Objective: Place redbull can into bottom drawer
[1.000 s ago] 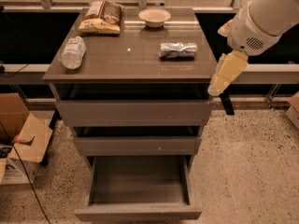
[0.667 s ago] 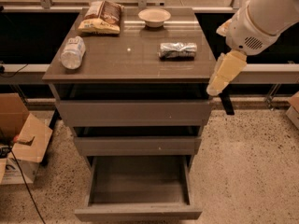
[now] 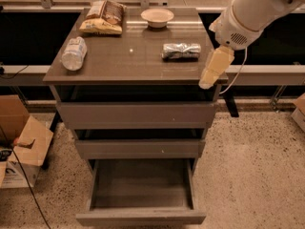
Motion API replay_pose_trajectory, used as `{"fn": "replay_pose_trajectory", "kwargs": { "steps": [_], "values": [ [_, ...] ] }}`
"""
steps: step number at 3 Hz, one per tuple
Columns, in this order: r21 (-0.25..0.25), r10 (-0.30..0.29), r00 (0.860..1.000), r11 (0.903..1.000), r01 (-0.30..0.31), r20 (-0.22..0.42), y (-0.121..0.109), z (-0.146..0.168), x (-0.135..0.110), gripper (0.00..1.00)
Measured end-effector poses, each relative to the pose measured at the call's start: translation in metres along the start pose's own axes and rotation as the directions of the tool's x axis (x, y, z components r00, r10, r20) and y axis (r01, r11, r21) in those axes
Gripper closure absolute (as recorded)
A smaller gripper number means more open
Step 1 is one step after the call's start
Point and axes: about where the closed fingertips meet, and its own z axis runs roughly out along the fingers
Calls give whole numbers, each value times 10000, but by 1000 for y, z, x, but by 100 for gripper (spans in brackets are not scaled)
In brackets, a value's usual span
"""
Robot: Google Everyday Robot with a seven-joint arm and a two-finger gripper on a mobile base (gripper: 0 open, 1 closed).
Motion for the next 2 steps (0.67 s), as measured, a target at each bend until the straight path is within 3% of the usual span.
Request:
{"fn": "replay_pose_trajectory", "kwargs": {
  "steps": [2],
  "values": [
    [125, 123, 9997, 9998, -125, 209, -46, 44, -8, 0]
  ]
}}
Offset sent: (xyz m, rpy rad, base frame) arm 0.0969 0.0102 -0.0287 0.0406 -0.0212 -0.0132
